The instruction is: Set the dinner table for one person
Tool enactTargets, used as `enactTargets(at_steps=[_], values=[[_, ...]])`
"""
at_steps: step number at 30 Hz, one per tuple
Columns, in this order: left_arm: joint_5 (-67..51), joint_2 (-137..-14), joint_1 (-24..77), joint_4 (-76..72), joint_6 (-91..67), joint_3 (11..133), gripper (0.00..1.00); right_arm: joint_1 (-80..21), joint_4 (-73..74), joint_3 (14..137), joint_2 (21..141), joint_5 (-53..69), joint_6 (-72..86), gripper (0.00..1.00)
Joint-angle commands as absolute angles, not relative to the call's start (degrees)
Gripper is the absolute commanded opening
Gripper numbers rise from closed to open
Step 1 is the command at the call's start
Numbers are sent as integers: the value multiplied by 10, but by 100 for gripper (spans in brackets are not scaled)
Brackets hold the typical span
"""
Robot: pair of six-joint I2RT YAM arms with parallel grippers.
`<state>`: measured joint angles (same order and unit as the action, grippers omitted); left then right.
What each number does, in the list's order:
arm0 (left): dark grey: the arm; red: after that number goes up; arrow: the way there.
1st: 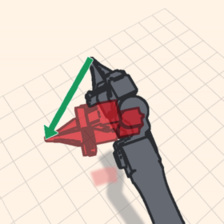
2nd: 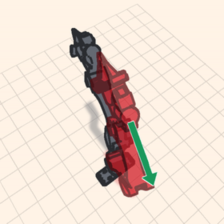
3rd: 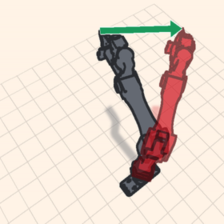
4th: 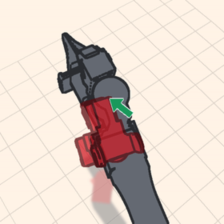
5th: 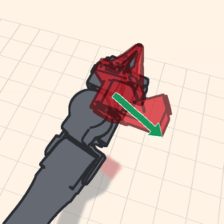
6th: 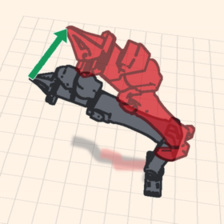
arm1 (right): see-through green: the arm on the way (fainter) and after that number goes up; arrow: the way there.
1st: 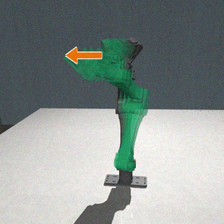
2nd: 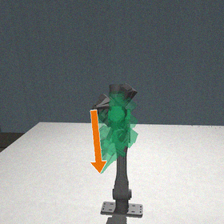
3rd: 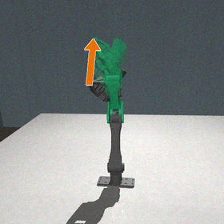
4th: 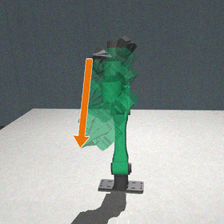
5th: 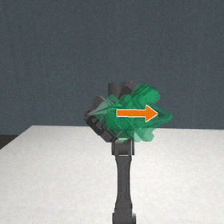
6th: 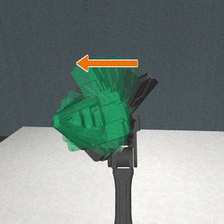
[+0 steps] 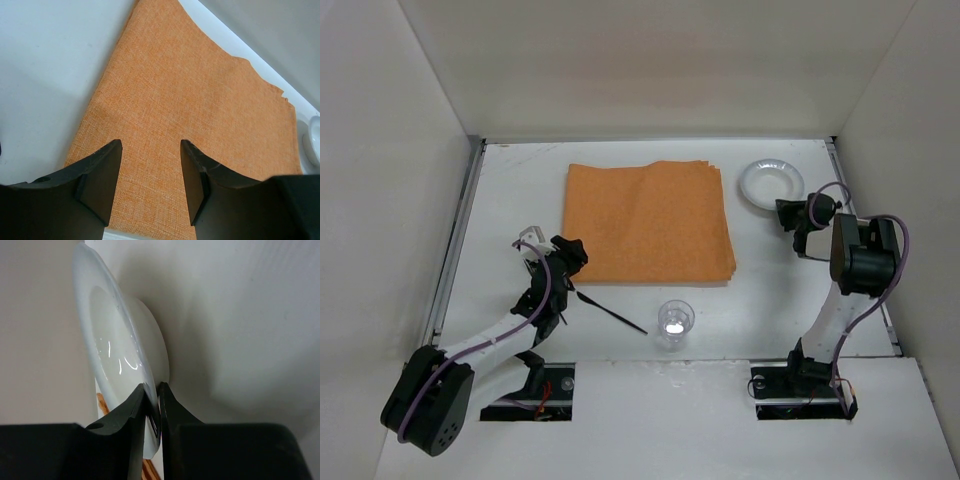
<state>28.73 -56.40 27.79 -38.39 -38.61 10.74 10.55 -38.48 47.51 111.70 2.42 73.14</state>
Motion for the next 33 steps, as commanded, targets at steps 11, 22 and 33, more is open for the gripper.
enactTargets(at_steps=[11, 22, 33], values=[[294, -569, 267, -424, -390, 104, 49, 10, -489, 439, 933, 94, 704, 9], [294, -542, 257, -415, -398, 93, 48, -231, -425, 562, 1036, 134, 686, 10], [289, -548, 251, -407, -406, 95, 48, -292, -364, 584, 1099, 161, 666, 11]])
